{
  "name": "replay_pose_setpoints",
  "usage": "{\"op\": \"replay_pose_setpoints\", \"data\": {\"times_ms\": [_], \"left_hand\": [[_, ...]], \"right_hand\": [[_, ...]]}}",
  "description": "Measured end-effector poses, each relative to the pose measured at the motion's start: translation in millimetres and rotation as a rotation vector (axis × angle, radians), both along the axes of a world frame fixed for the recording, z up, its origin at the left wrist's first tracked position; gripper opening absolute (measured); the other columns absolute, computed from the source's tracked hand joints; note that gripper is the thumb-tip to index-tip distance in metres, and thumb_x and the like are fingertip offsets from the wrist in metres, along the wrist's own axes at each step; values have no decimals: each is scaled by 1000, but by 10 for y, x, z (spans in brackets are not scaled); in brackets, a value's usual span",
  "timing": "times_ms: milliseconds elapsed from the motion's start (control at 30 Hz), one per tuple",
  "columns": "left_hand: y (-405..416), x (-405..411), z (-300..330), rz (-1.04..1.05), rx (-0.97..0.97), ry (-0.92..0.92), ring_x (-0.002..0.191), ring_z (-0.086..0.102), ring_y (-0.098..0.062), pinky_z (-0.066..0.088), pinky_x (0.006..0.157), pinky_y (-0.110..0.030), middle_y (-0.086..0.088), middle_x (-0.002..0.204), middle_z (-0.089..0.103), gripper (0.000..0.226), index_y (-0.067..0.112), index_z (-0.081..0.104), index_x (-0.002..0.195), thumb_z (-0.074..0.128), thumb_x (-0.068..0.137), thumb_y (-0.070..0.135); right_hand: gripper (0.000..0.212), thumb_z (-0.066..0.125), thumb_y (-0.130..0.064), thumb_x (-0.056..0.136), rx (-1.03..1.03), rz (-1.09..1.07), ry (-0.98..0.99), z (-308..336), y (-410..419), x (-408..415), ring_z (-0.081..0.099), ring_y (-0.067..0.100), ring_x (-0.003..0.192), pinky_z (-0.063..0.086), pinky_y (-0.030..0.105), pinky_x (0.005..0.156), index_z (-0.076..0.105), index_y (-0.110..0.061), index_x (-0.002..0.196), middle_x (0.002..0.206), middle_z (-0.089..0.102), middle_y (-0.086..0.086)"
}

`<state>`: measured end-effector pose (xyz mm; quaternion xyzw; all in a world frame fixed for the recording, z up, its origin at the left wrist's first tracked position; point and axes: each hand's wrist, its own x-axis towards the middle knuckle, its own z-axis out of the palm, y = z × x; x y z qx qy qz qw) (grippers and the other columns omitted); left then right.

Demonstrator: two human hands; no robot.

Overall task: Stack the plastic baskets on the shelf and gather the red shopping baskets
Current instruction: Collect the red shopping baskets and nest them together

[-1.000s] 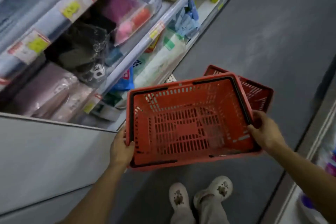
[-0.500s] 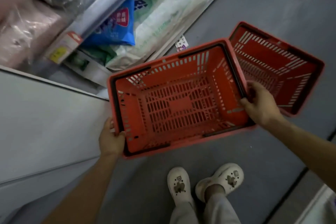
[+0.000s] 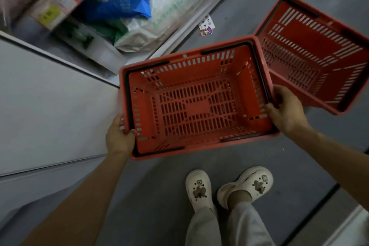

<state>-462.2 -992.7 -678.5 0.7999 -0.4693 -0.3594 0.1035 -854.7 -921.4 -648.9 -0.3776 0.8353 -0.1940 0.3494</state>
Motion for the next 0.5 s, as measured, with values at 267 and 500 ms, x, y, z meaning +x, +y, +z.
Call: {"op": "replay_pose_setpoints", "data": {"times_ms": [267, 500], "left_hand": [[-75, -173, -205, -207, 121, 7, 121, 57, -36, 43, 104, -42, -18, 136, 57, 61, 13, 47, 140, 55, 82, -5], [-342, -1225, 210, -507, -6, 175, 118, 60, -24, 46, 104, -41, -9, 130, 63, 49, 14, 54, 135, 58, 88, 0]], "right_hand": [[44, 55, 1, 71, 85, 161, -41, -144, -100, -28, 64, 26, 96, 45, 27, 80, 60, -16, 111, 107, 66, 9], [58, 60, -13, 87, 10, 26, 38, 186, -27, -323, 46, 28, 128, 39, 42, 104, 39, -13, 141, 144, 42, 11]]}}
